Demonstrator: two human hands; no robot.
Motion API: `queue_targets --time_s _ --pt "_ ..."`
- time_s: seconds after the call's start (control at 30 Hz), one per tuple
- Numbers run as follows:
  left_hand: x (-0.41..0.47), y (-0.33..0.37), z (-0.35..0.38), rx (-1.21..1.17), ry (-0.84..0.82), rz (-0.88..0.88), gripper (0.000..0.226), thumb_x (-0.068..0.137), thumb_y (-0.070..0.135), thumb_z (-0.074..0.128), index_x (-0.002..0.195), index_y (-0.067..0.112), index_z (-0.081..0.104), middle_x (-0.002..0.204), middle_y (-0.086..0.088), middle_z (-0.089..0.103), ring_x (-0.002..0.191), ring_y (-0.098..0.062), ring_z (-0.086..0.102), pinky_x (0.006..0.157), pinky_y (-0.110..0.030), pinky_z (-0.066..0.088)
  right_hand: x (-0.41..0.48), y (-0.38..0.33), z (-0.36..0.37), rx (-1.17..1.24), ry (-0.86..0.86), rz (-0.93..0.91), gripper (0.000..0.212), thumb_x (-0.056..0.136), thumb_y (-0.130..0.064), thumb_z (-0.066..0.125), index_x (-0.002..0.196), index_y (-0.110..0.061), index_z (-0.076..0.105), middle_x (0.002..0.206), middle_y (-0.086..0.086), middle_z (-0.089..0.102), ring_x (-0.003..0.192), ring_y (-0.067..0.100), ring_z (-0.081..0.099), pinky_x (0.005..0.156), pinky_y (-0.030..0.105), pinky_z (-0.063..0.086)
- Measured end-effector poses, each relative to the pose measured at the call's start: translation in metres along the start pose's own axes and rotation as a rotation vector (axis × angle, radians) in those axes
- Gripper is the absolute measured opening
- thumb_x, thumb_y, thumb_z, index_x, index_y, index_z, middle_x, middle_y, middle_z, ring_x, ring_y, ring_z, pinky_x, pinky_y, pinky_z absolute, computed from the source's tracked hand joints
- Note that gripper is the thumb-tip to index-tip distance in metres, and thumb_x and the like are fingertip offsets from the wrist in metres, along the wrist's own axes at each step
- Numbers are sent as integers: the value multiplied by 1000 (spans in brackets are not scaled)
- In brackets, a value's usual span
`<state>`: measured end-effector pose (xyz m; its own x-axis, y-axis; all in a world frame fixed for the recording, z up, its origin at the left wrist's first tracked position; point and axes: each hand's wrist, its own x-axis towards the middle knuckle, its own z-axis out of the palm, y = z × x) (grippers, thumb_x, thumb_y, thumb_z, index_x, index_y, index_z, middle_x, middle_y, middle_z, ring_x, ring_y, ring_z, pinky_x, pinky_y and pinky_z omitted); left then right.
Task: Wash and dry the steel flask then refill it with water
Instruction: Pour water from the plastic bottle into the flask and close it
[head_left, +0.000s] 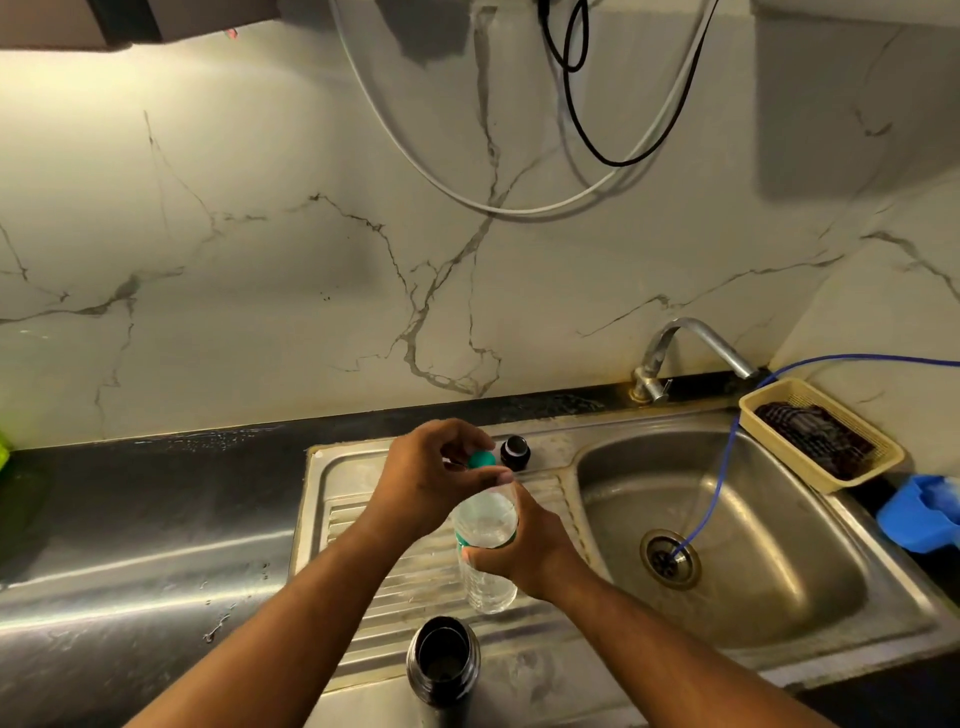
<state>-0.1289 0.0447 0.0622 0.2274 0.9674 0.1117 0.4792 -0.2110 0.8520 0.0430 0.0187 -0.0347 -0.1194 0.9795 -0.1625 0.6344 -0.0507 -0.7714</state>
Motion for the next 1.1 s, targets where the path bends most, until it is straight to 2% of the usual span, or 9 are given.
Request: queue_targets --time_s 0.1,0.33,0.47,0.57,0.67,0.8,0.9,1.0,1.1 --pt "0 -2 1 -51 22 17 37 65 47 79 98 32 72 96 17 72 89 0 70 77 -12 57 4 0 0 11 -32 -16 85 69 -51 86 139 -39 39 128 -13 60 112 9 59 92 24 52" --pt "11 -9 -17 3 -214 123 32 89 12 73 113 35 70 116 10 72 108 -5 69 92 -18 55 13 1 -9 91 -123 -47 85 67 -44 88 138 -43 42 130 -14 60 118 9 57 104 37 51" --pt "4 -9 1 -62 -62 82 30 81 37 73 110 42 66 114 15 71 107 -3 68 92 -18 56 10 5 7 152 -19 -75 100 64 -51 90 142 -47 28 133 -16 56 118 6 57 99 24 52" --pt "4 -6 18 -67 46 -67 52 72 54 72 117 28 70 110 12 72 100 -3 68 87 -17 56 9 7 18 157 46 -71 91 67 -49 90 134 -54 28 125 -20 59 110 0 60 90 8 48" --pt "9 2 16 -161 38 -109 48 80 54 67 116 23 73 107 10 74 99 -4 68 95 -33 59 13 -1 13 119 131 -145 82 74 -36 88 136 -46 35 119 -21 60 103 -11 59 86 0 42" --pt "11 26 -11 -358 -38 81 29 93 41 62 109 20 74 106 3 75 105 -14 70 96 -38 58 16 -23 -22 180 187 -310 72 74 -24 87 130 -44 47 116 -14 67 110 2 63 95 20 53" --pt "13 44 -34 -466 -205 156 26 93 38 62 107 19 74 111 -1 74 113 -21 67 98 -37 56 23 -31 -59 131 -31 -338 73 73 -33 89 136 -30 51 123 -6 68 117 14 65 101 43 55" --pt "16 51 -44 -437 -372 224 33 91 48 65 112 25 74 116 -5 71 120 -29 63 103 -42 54 24 -39 -80 7 -181 -319 72 72 -36 89 134 -27 55 123 -6 69 117 14 65 101 46 55" --pt "14 50 -43 -441 -403 205 35 92 50 62 117 26 71 122 -4 70 125 -28 60 107 -45 51 21 -44 -82 -19 -242 -335 69 75 -27 90 135 -25 55 124 -4 68 118 13 63 102 40 54"
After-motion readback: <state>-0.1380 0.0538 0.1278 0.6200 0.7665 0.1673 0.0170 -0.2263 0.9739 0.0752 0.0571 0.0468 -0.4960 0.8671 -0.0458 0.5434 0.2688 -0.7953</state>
